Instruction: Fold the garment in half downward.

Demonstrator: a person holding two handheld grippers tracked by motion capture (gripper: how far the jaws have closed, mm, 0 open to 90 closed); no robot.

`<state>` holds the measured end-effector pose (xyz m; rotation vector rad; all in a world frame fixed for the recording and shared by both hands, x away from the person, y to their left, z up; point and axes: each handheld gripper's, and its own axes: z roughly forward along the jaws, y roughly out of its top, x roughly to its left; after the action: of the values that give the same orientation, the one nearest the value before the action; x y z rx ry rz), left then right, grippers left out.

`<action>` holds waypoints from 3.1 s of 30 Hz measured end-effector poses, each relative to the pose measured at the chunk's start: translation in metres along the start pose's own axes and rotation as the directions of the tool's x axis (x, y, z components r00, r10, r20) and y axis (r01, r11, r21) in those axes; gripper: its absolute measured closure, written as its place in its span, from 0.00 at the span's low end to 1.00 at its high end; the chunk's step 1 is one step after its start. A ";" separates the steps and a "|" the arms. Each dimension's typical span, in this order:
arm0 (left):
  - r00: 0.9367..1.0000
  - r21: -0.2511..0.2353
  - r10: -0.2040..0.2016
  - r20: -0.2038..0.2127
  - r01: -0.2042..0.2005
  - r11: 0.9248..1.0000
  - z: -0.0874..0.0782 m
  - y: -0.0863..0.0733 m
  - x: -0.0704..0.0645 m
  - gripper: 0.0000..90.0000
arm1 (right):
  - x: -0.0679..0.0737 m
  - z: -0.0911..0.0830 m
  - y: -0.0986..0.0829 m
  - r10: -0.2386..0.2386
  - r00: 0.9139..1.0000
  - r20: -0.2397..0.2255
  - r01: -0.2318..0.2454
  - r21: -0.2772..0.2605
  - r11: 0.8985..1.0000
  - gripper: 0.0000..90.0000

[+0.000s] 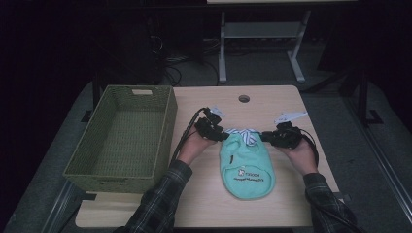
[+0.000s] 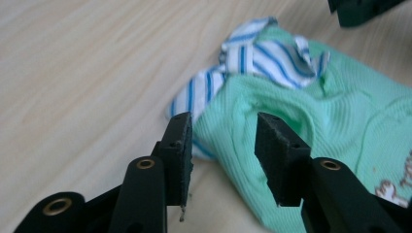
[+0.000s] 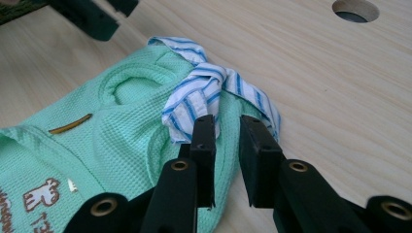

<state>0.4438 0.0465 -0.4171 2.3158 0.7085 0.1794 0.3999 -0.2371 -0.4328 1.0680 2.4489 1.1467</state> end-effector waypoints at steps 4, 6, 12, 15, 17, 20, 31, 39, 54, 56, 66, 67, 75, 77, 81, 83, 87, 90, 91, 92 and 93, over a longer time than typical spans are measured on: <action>1.000 -0.023 0.004 0.012 -0.004 1.000 0.008 0.011 0.003 0.60 | 0.002 0.000 -0.001 0.003 1.000 -0.005 -0.003 0.006 1.000 0.85; 1.000 -0.026 0.009 0.022 -0.009 1.000 0.012 0.015 0.005 0.59 | 0.002 0.000 -0.001 -0.001 1.000 -0.007 0.001 0.004 1.000 0.85; 0.998 -0.008 0.033 0.044 -0.032 0.999 0.033 0.025 0.009 0.53 | 0.004 -0.002 -0.001 -0.003 1.000 -0.015 0.003 -0.001 1.000 0.85; 0.998 0.007 0.022 0.054 -0.023 1.000 0.044 0.026 0.010 0.50 | 0.006 -0.003 -0.001 -0.007 1.000 -0.020 0.007 -0.001 1.000 0.85; 0.998 0.022 0.032 0.057 -0.033 0.999 0.050 0.025 0.011 0.48 | 0.007 -0.002 0.000 -0.010 1.000 -0.023 0.010 -0.006 1.000 0.85; 0.997 0.047 0.032 0.069 -0.035 0.998 0.058 0.023 0.011 0.46 | 0.011 -0.003 0.000 -0.014 0.999 -0.033 0.014 -0.006 1.000 0.85; 0.994 0.104 0.068 0.086 -0.077 0.992 0.068 0.017 0.009 0.63 | 0.026 -0.002 -0.001 -0.035 0.997 -0.070 0.034 -0.012 0.999 0.85; 0.987 0.114 0.005 0.163 -0.024 0.993 0.068 0.016 0.013 0.91 | 0.038 -0.002 -0.004 -0.050 0.994 -0.098 0.049 -0.012 0.999 0.85; 0.992 0.079 0.014 0.126 -0.024 0.997 0.051 0.013 0.012 0.93 | 0.053 0.031 -0.004 -0.042 0.990 -0.136 0.046 0.025 0.999 1.00; 0.993 0.060 0.024 0.118 -0.031 0.998 0.048 0.013 0.012 0.93 | 0.052 0.037 -0.003 -0.039 0.990 -0.136 0.044 0.036 0.998 1.00; 0.992 -0.029 0.054 0.113 -0.051 0.998 0.016 0.018 0.003 0.93 | 0.049 0.056 -0.007 -0.042 0.992 -0.120 0.051 0.078 0.996 1.00; 0.992 -0.041 0.050 0.112 -0.046 0.998 0.012 0.018 0.000 0.93 | 0.050 0.056 -0.006 -0.039 0.993 -0.112 0.049 0.082 0.995 1.00; 0.989 -0.100 0.068 0.130 -0.055 0.993 -0.014 0.015 -0.017 0.93 | 0.047 0.064 -0.002 -0.044 0.995 -0.089 0.050 0.063 0.997 1.00; 0.989 -0.106 0.069 0.130 -0.056 0.993 -0.018 0.014 -0.021 0.93 | 0.048 0.066 -0.001 -0.052 0.995 -0.085 0.057 0.057 0.997 1.00; 0.993 -0.098 0.076 0.092 -0.067 0.993 -0.022 0.010 -0.023 0.94 | 0.050 0.069 0.002 -0.045 0.996 -0.078 0.049 0.052 0.997 1.00; 0.994 -0.113 0.059 0.094 -0.048 0.992 -0.022 0.008 -0.021 0.94 | 0.052 0.068 0.003 -0.054 0.996 -0.075 0.059 0.059 0.997 1.00; 0.995 -0.114 0.061 0.081 -0.052 0.992 -0.025 0.006 -0.018 0.94 | 0.059 0.056 0.001 -0.065 0.993 -0.097 0.071 0.057 0.996 1.00; 0.996 -0.117 0.060 0.067 -0.052 0.992 -0.027 0.005 -0.017 0.94 | 0.061 0.043 -0.002 -0.080 0.992 -0.094 0.085 0.057 0.995 1.00; 0.996 -0.116 0.064 0.061 -0.056 0.992 -0.028 0.005 -0.016 0.94 | 0.061 0.038 -0.003 -0.081 0.992 -0.094 0.086 0.055 0.995 1.00; 0.996 -0.114 0.063 0.056 -0.056 0.992 -0.029 0.004 -0.016 0.94 | 0.060 0.033 -0.006 -0.080 0.992 -0.096 0.085 0.055 0.995 1.00; 0.997 -0.111 0.065 0.048 -0.060 0.992 -0.030 0.003 -0.016 0.94 | 0.060 0.029 -0.008 -0.081 0.992 -0.096 0.086 0.049 0.995 1.00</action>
<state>0.4223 0.0539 -0.3911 2.2312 0.5865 0.1822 0.3672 -0.1822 -0.4527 0.9353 2.5829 1.1366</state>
